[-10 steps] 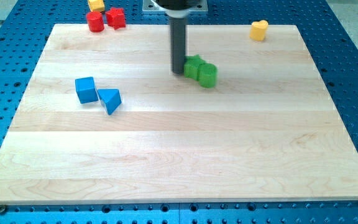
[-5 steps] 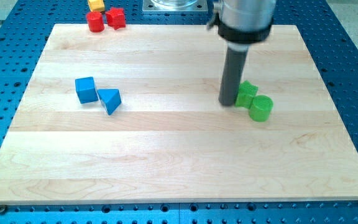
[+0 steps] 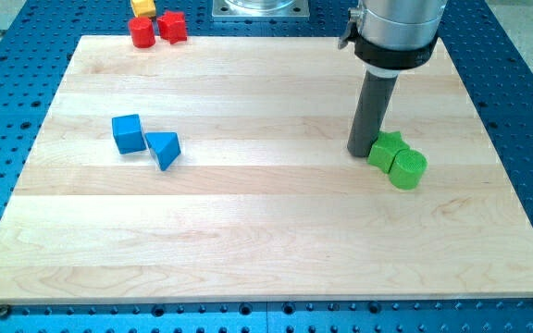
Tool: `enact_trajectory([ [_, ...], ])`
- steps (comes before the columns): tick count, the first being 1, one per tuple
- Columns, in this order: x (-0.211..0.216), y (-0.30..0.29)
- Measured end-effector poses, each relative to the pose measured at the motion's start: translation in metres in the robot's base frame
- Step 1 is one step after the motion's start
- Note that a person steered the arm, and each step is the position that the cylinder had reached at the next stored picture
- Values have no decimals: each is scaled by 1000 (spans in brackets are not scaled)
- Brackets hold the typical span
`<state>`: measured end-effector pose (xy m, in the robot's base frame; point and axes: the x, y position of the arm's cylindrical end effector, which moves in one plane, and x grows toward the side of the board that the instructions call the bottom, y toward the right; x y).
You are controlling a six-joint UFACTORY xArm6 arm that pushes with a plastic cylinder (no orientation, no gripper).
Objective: Move both the green blocks to the bottom right side of the board
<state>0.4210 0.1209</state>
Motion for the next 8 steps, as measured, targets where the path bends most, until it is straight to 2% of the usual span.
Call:
enact_trajectory([
  [1,-16,14],
  [3,96,82],
  [4,67,80],
  [5,50,27],
  [6,76,34],
  [7,91,65],
  [8,97,65],
])
